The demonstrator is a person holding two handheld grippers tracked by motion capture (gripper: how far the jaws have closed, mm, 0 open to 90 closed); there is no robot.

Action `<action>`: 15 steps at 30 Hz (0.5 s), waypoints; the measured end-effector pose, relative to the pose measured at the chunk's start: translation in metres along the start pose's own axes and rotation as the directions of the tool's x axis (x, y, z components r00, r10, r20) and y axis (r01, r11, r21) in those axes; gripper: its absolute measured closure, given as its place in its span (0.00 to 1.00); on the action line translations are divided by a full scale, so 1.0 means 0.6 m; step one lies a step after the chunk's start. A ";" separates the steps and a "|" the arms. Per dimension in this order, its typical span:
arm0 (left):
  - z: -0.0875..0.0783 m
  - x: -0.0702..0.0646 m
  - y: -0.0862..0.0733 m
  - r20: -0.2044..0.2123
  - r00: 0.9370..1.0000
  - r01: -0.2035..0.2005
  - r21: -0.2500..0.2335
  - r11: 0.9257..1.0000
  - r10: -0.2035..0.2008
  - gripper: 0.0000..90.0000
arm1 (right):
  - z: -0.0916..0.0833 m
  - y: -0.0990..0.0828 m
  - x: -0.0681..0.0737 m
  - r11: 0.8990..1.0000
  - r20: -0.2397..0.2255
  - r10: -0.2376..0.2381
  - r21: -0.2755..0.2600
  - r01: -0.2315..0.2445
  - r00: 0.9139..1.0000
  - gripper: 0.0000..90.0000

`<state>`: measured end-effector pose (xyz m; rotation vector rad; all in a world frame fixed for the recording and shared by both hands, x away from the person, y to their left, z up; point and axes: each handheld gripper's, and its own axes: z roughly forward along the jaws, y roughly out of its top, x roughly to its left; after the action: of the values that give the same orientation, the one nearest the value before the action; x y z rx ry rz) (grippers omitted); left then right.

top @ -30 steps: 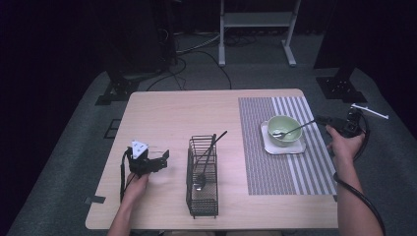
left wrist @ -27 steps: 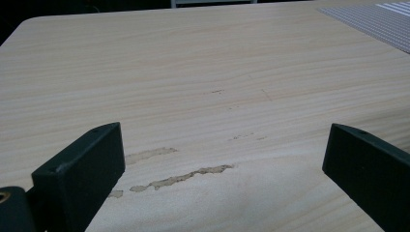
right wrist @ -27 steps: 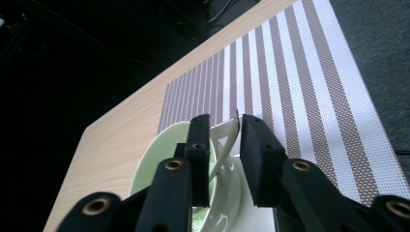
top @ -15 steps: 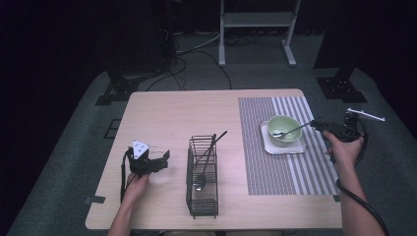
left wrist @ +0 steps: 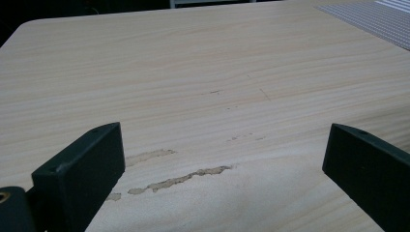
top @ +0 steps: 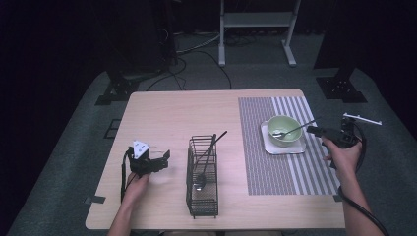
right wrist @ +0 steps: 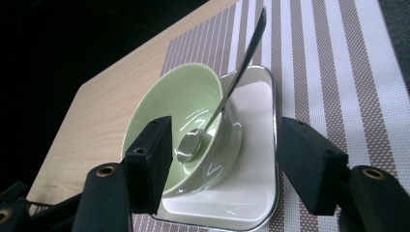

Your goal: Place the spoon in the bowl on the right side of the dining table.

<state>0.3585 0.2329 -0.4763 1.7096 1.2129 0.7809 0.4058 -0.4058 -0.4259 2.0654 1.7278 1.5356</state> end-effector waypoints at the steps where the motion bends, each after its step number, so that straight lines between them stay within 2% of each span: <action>1: 0.000 0.000 0.000 -0.001 1.000 0.001 0.000 1.000 -0.001 0.00 | 0.002 -0.002 0.000 1.000 0.003 -0.006 0.013 0.006 1.000 0.41; 2: 0.000 0.000 0.000 0.000 1.000 0.002 -0.001 1.000 -0.002 0.00 | 0.004 -0.005 0.000 1.000 0.010 -0.011 0.028 0.011 1.000 0.41; 15: 0.000 -0.001 0.000 -0.002 1.000 -0.004 0.002 1.000 0.004 0.00 | 0.006 -0.029 0.006 0.998 -0.018 -0.035 0.054 0.036 0.999 0.41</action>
<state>0.3582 0.2323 -0.4762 1.7135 1.2123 0.7849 0.3954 -0.3946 -0.4356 2.0400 1.8215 1.5175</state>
